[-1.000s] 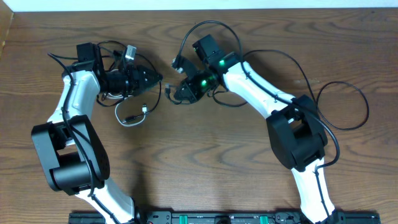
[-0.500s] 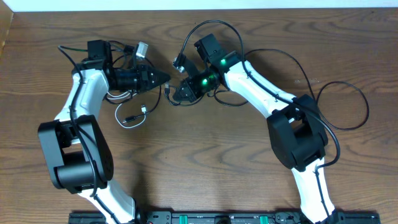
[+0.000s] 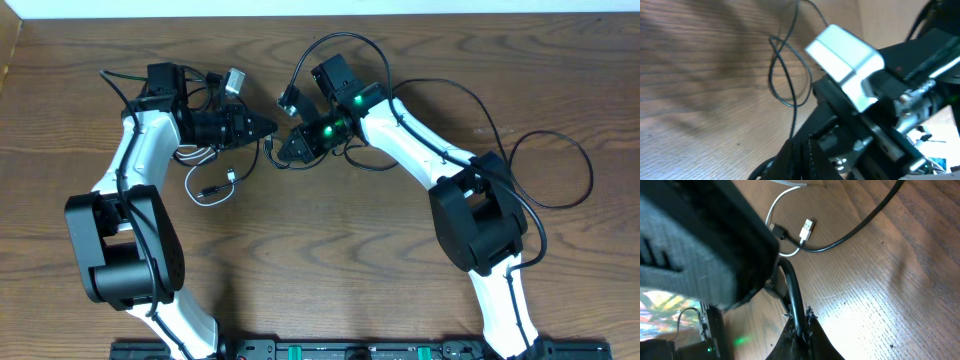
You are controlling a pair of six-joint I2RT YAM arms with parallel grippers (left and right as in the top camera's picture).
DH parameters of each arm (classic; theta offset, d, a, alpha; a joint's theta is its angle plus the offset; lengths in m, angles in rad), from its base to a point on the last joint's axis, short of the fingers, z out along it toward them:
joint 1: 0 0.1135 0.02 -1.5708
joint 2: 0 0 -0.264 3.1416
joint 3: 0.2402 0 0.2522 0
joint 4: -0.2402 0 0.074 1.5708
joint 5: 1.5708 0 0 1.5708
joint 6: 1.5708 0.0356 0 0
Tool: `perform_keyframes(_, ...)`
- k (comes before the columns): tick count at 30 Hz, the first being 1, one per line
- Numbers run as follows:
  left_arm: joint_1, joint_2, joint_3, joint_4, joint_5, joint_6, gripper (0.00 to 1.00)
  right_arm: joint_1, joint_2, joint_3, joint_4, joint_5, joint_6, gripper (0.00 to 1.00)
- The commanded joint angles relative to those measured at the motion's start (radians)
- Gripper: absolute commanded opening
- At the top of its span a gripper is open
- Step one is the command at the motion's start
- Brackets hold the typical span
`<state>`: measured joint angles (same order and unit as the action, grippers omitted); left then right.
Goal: Untangle cables
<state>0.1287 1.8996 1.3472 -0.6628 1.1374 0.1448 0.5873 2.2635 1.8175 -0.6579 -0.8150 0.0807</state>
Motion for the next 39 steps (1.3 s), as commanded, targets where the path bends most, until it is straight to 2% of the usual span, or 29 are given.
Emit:
perform_keyframes(1, 0.000, -0.023, 0.010, 0.015, -0.072, -0.054, 0.08, -0.005, -0.036, 0.017, 0.003, -0.007, 0.024, 0.01)
perform_keyframes(9, 0.000, -0.023, 0.010, 0.018, -0.090, -0.056, 0.08, -0.006, -0.036, 0.017, 0.011, -0.007, 0.036, 0.01)
perform_keyframes(21, -0.010, -0.023, 0.010, 0.018, -0.095, -0.057, 0.08, -0.006, -0.036, 0.017, 0.117, 0.055, 0.157, 0.01)
perform_keyframes(28, -0.010, -0.023, 0.010, 0.026, -0.124, -0.061, 0.08, -0.006, -0.036, 0.017, 0.106, 0.053, 0.155, 0.01)
perform_keyframes(34, -0.010, -0.023, 0.010, 0.055, -0.266, -0.192, 0.08, -0.006, -0.036, 0.017, 0.082, -0.002, 0.122, 0.01)
perform_keyframes(39, -0.011, -0.023, 0.010, 0.056, -0.279, -0.204, 0.08, -0.006, -0.036, 0.017, 0.083, -0.015, 0.120, 0.01)
